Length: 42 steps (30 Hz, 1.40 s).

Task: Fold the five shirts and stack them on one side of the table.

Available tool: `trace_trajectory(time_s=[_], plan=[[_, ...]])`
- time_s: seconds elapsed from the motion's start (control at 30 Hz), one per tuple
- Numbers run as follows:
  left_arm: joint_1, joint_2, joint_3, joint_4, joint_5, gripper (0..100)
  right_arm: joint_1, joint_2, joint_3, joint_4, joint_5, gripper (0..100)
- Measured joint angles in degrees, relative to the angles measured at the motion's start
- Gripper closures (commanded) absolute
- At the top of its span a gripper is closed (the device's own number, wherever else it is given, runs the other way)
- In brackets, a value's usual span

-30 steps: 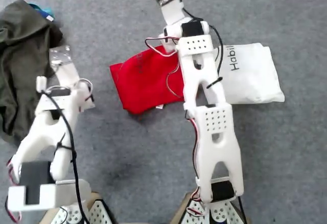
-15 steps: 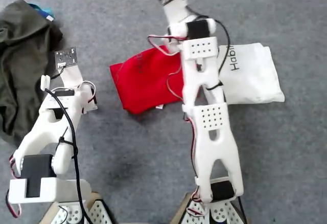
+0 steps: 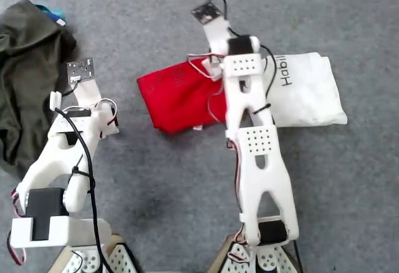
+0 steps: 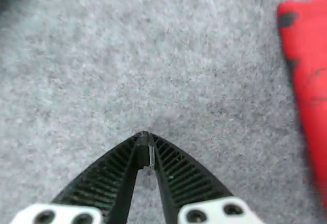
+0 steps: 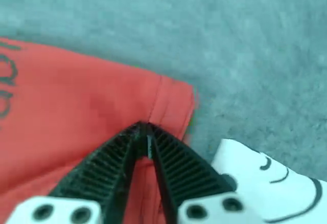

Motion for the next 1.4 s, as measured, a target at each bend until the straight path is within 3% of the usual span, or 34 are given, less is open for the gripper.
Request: trace_trajectory(time_s=[0.2, 0.57, 0.73, 0.9, 1.4], plan=[[0.00, 0.00, 0.00, 0.00, 0.00, 97, 0.97, 2.20, -1.49, -2.20, 0.09, 98.4], [0.00, 0.00, -0.70, 0.53, -0.09, 97, -3.25, -5.63, -5.45, 14.95, 0.35, 98.4], [2.73, -3.43, -10.90, 7.82, 0.00, 97, -3.25, -16.35, -5.45, 16.44, -0.79, 98.4], [9.05, -2.11, -22.42, 8.53, 0.00, 97, -3.25, -23.21, -4.22, 16.44, -2.64, 98.4], [11.16, 37.45, -48.18, 7.12, -0.09, 97, -0.35, -40.97, 43.69, 15.65, -10.55, 98.4]])
